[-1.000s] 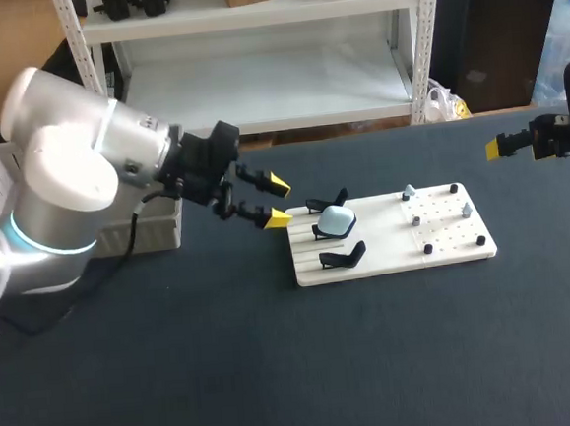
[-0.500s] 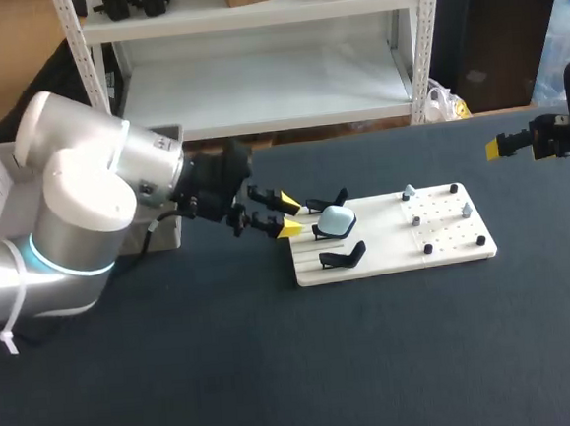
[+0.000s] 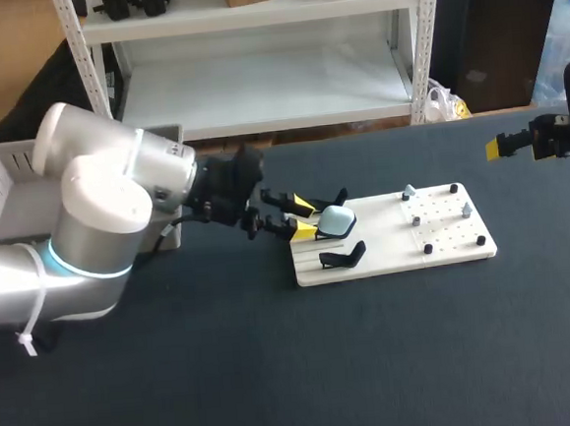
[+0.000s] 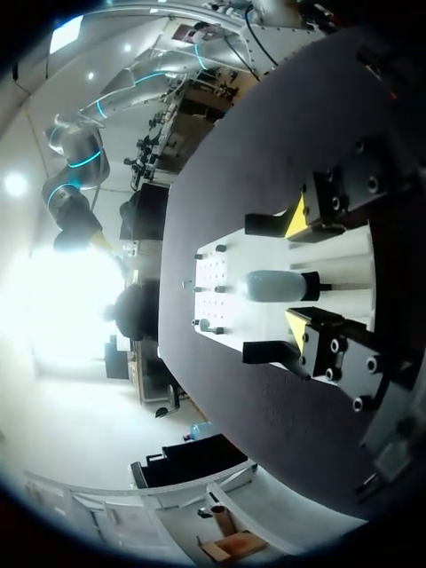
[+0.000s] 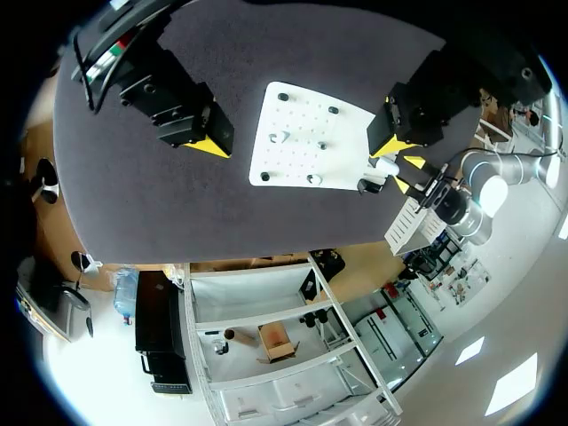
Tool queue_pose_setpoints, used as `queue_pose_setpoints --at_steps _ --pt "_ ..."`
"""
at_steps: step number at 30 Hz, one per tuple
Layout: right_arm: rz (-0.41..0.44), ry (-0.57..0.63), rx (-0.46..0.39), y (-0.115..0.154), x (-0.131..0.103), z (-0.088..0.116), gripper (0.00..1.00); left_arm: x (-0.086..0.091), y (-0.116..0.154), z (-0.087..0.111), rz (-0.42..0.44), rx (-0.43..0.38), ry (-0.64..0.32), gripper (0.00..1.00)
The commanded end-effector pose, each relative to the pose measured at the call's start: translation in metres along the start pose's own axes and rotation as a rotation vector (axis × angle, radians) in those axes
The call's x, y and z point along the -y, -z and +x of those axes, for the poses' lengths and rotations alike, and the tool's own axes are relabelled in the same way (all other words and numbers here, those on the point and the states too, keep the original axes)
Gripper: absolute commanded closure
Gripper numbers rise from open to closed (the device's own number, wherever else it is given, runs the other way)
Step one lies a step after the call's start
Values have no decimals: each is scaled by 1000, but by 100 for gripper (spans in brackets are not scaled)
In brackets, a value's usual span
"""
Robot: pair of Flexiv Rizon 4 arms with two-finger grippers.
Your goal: Pick up each earbud case from the left stands, insert the matching earbuds, close the lid, and place the case in the box.
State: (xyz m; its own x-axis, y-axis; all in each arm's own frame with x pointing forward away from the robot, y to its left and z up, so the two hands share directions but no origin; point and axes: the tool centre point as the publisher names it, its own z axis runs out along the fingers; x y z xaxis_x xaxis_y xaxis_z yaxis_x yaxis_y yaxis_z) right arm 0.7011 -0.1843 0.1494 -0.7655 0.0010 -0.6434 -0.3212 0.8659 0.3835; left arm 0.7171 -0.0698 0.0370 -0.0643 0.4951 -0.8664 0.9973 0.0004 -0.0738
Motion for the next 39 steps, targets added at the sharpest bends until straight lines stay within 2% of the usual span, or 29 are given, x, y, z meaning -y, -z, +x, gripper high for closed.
queue_pose_setpoints --at_steps 1,16,27,39 --pt "-1 1 -1 0 0 0 0 -8 -7 1 10 1 -3 52" --pt "-1 1 -1 0 0 0 0 -14 -19 1 23 -7 -5 54" --pt "-1 1 -1 0 0 0 0 -15 -27 -2 14 0 5 61" --pt "-1 1 -1 0 0 0 0 -13 -32 0 14 1 13 60"
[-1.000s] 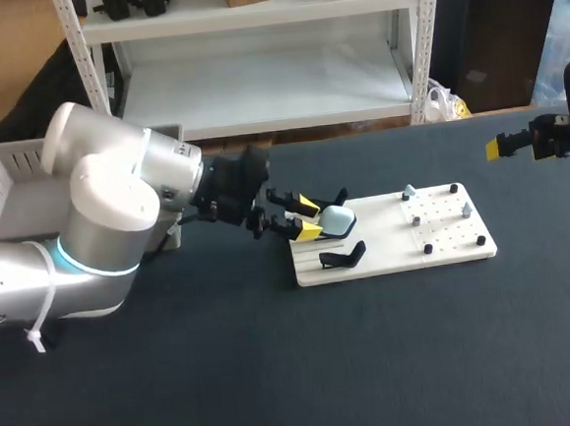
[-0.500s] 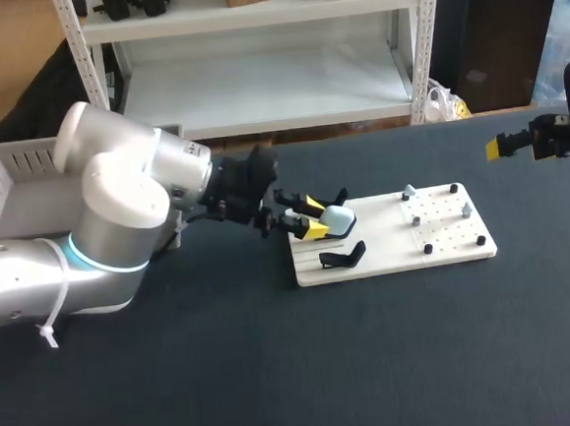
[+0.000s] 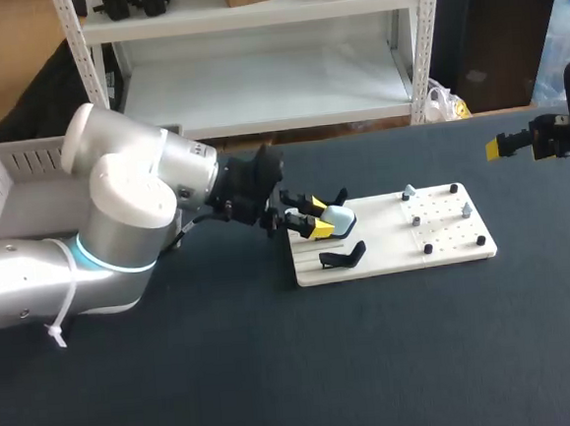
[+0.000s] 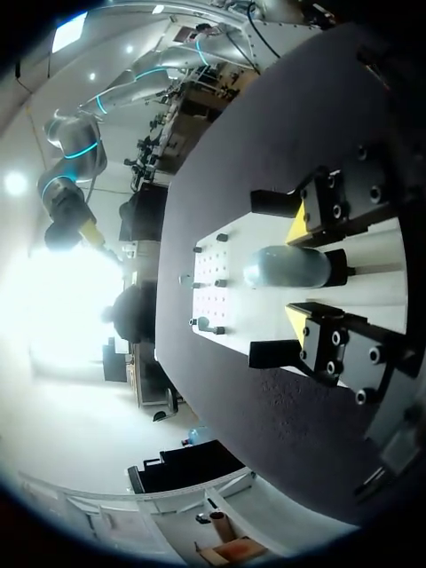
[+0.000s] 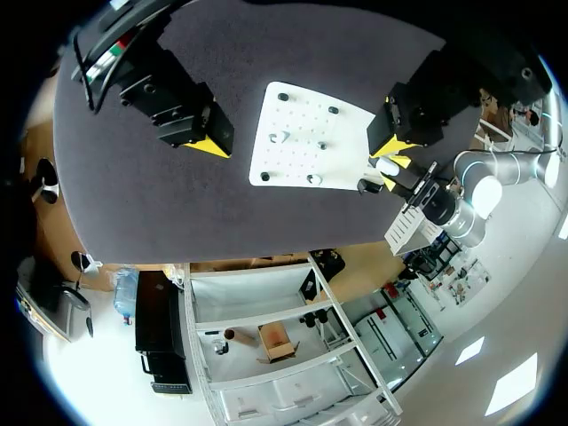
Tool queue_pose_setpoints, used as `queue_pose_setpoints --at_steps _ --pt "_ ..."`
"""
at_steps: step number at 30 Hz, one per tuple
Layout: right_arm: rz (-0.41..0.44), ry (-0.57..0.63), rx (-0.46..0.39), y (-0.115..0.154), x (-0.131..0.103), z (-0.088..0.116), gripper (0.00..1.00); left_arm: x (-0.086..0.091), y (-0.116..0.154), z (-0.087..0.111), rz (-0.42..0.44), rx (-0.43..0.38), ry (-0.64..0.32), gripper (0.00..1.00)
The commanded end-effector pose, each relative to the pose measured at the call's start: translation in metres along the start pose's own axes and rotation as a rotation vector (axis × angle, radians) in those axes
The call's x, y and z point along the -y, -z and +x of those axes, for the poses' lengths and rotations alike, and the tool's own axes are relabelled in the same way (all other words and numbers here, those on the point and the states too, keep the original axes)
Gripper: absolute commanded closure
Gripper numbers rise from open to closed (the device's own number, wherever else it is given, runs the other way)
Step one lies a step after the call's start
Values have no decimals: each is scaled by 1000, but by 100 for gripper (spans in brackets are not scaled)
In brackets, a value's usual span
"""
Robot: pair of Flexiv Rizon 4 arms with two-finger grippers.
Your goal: Pick up each earbud case from the left stands, insert the matching earbuds, close the lid, and place the case in the box.
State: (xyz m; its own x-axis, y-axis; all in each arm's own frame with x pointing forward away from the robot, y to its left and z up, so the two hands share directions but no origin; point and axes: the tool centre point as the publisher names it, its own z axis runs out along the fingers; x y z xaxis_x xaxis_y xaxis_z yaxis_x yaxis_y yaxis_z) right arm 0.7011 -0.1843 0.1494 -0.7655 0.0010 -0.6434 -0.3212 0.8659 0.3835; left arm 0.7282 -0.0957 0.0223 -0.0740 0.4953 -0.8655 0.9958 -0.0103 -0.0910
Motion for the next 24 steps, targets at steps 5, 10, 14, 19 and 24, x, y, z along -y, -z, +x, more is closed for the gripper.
queue_pose_setpoints --at_steps 5,10,14,19,24 --pt "-1 1 -1 0 0 0 0 -1 -3 1 -9 10 11 62" --pt "-1 1 -1 0 0 0 0 -1 -3 1 -11 14 14 62" --pt "-1 1 -1 0 0 0 0 -2 -3 1 -13 21 16 61" --pt "-1 1 -1 0 0 0 0 -2 -2 3 -16 32 20 59" --pt "-1 1 -1 0 0 0 0 0 -1 3 -21 43 22 58"
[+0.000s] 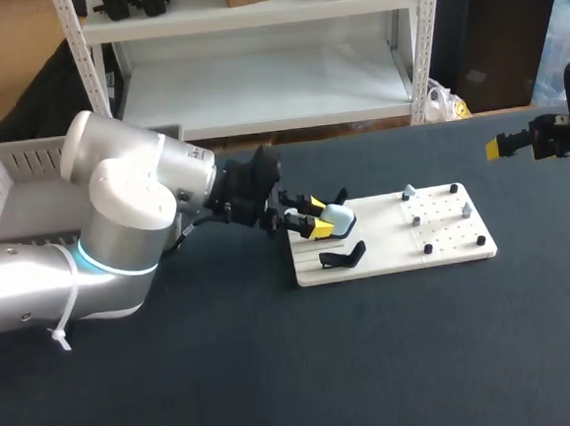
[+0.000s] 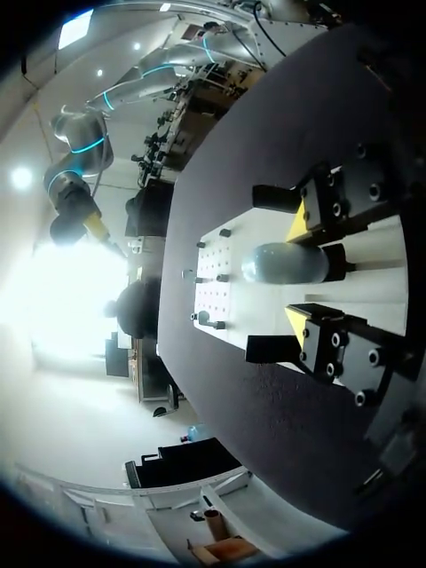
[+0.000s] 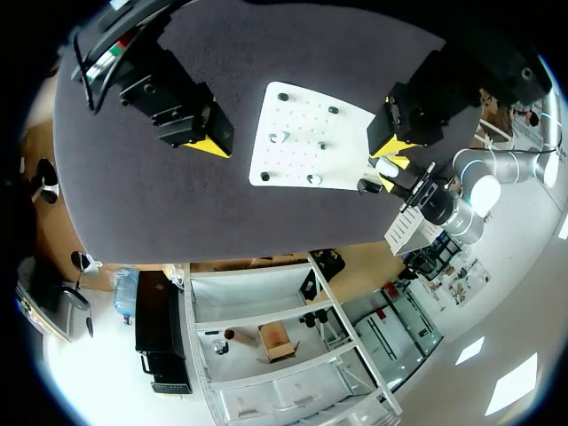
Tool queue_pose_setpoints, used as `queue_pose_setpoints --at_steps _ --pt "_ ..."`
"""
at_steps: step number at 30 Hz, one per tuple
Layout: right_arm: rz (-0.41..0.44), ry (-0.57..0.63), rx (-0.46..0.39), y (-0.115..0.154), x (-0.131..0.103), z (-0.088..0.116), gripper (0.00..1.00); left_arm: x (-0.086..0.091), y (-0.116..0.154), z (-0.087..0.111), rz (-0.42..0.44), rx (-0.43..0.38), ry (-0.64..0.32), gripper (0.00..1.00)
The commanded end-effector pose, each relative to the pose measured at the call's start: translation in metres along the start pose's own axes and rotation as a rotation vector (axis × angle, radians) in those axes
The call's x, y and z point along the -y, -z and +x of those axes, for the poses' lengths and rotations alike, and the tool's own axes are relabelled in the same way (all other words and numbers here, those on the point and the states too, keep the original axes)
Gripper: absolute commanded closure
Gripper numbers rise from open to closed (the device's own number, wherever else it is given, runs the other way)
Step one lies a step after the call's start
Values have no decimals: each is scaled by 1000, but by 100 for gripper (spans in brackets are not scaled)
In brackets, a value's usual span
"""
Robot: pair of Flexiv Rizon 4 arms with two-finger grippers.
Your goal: Pick up each earbud case from the left stands, insert the matching earbuds, close the lid, and place the case in the box.
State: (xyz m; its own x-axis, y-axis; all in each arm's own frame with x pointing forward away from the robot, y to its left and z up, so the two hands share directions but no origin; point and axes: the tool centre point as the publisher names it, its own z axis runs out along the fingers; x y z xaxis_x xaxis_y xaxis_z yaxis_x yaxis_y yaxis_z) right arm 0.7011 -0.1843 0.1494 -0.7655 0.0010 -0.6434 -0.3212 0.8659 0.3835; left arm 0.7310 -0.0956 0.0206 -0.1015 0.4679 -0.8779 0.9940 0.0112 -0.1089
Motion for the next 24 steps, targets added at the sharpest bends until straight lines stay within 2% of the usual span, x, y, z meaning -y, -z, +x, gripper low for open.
queue_pose_setpoints --at_steps 1,24 --pt "-1 1 -1 0 0 0 0 4 0 2 -12 14 -7 57" --pt "-1 1 -1 0 0 0 0 4 -1 2 -28 43 -16 56"
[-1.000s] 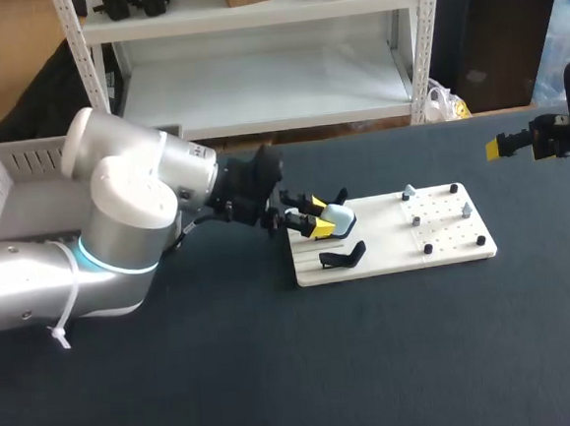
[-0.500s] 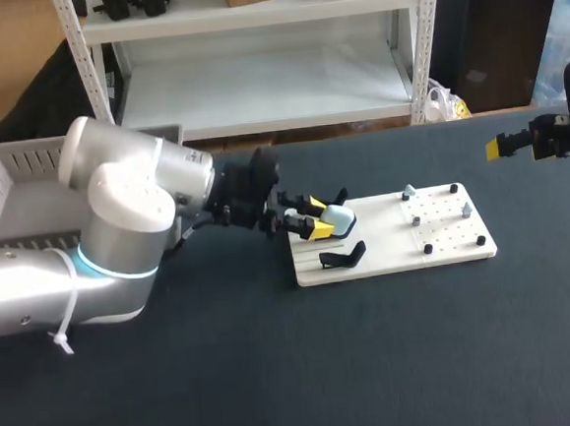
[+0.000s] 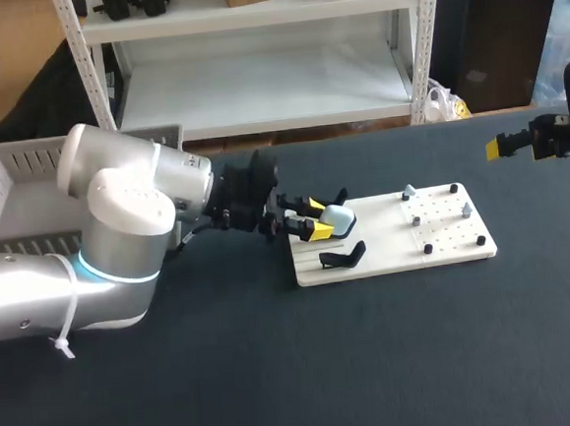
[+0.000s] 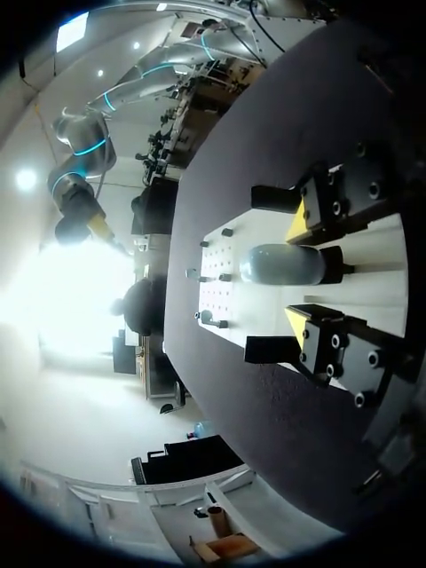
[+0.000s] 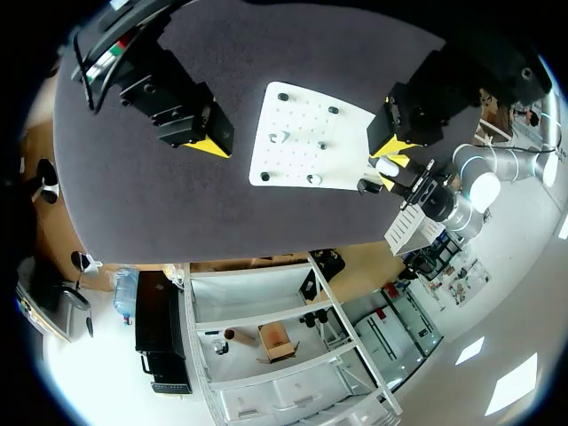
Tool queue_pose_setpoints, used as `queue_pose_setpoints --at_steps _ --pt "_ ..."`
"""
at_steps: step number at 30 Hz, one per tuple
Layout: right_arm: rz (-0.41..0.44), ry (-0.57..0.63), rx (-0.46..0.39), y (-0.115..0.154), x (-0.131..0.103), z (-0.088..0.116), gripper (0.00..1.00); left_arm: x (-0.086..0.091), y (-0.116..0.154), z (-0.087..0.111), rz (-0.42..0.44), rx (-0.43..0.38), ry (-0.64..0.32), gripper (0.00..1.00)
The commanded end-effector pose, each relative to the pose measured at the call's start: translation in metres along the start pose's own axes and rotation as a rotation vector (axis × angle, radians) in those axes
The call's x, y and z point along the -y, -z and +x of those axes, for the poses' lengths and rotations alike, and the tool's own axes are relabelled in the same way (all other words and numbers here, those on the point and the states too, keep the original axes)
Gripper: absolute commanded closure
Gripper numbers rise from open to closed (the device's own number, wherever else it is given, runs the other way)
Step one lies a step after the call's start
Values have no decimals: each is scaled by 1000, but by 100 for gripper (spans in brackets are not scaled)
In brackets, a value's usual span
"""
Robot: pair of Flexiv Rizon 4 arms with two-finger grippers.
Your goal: Pick up each earbud case from the left stands, insert the matching earbuds, close the lid, and place the case in the box.
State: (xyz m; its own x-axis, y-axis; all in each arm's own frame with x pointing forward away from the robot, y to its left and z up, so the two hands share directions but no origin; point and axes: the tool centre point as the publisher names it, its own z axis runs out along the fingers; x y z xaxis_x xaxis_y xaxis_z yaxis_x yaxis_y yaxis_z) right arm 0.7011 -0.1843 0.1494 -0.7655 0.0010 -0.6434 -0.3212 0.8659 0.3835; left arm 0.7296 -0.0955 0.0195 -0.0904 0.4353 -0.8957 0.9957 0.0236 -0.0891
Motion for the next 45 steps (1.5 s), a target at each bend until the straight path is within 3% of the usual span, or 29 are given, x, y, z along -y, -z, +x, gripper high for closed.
queue_pose_setpoints --at_steps 1,4,6,7,18,28,33,45 --pt "-1 1 -1 0 0 0 0 3 -1 1 -9 6 -5 57" --pt "-1 1 -1 0 0 0 0 3 -1 0 -11 8 -10 61" --pt "-1 1 -1 0 0 0 0 3 -1 -1 -13 9 -11 93" --pt "-1 1 -1 0 0 0 0 3 -1 -1 -14 9 -11 100" --pt "-1 1 -1 0 0 0 0 11 20 -14 -21 44 -35 100" --pt "-1 1 -1 0 0 0 0 37 32 -64 4 151 -123 100" --pt "-1 1 -1 0 0 0 0 50 36 -88 -46 198 -172 100" --pt "-1 1 -1 0 0 0 0 50 36 -88 -46 198 -172 100"
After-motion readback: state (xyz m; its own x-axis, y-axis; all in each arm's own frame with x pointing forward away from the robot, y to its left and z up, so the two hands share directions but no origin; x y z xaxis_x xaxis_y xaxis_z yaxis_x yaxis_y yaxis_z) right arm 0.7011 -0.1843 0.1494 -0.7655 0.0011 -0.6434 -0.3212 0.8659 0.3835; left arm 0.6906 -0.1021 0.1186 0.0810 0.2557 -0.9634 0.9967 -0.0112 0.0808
